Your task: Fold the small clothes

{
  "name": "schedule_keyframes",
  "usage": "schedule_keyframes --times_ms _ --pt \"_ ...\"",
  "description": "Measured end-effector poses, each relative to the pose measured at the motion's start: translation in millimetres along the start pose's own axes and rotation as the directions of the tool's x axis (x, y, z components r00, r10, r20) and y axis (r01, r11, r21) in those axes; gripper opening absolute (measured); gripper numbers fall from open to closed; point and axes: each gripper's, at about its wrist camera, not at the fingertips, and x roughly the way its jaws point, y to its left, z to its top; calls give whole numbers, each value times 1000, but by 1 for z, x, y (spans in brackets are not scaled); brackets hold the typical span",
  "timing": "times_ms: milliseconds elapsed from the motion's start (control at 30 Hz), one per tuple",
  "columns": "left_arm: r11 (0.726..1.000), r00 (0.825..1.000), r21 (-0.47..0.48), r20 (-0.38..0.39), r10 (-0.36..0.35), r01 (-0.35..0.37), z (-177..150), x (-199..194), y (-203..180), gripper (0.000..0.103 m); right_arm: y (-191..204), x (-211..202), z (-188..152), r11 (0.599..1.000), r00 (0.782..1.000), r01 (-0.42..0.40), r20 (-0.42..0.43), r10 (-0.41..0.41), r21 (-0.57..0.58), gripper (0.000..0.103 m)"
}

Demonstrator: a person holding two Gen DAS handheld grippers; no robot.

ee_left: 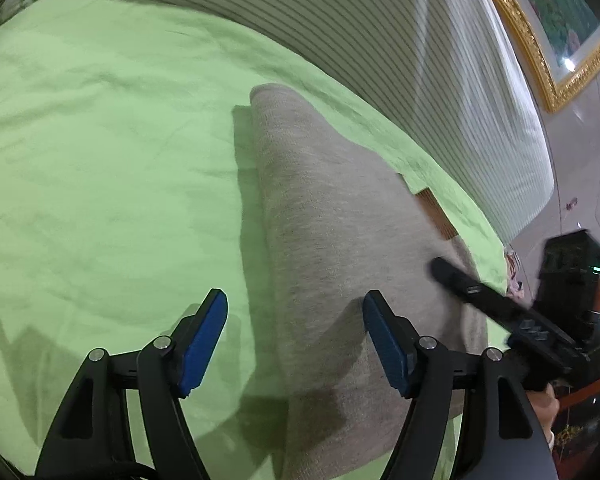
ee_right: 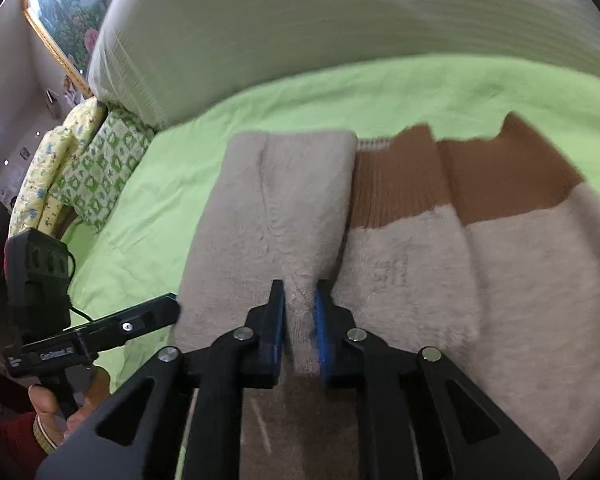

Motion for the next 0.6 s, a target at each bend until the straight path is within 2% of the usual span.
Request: schedule_keyframes --times_ms 67,133,233,267,300,333,367,433,467,500,533,600 --pt "1000 1000 20 -7 -7 7 2 4 -7 78 -1 -24 0 1000 998 14 61 -15 13 12" --pt "999 1000 38 -7 -10 10 2 11 -14 80 -8 -43 -4 996 992 73 97 -77 41 12" --pt "999 999 52 -35 3 -1 1 26 -21 80 -22 -34 -11 981 982 186 15 -187 48 16" --pt "999 999 54 -36 2 0 1 28 -23 80 -22 -32 -13 976 976 215 12 -216 31 24" --pt "999 999 54 -39 5 -3 1 31 -23 80 -22 -32 -14 976 976 218 27 -218 23 38" --pt "999 999 51 -42 7 -5 1 33 -22 81 -20 -32 -13 976 975 216 42 -217 21 43" --pt "999 999 43 -43 2 0 2 34 -20 82 -18 -31 -12 974 973 225 54 -226 19 52" --pt "999 999 32 -46 -5 7 2 35 -16 83 -18 -27 -5 964 961 267 68 -267 15 56" --pt "1000 999 25 -48 -7 9 1 36 -14 84 -20 -24 -2 966 964 257 68 -258 19 56" --pt "1000 999 22 -49 -9 10 1 36 -13 84 -26 -17 2 980 980 194 43 -196 48 56" --pt "1000 999 19 -50 -11 12 1 36 -12 84 -29 -10 3 984 987 160 13 -162 77 56" --pt "1000 999 6 -52 -9 9 1 38 -11 84 -36 3 3 983 989 146 -38 -143 115 54"
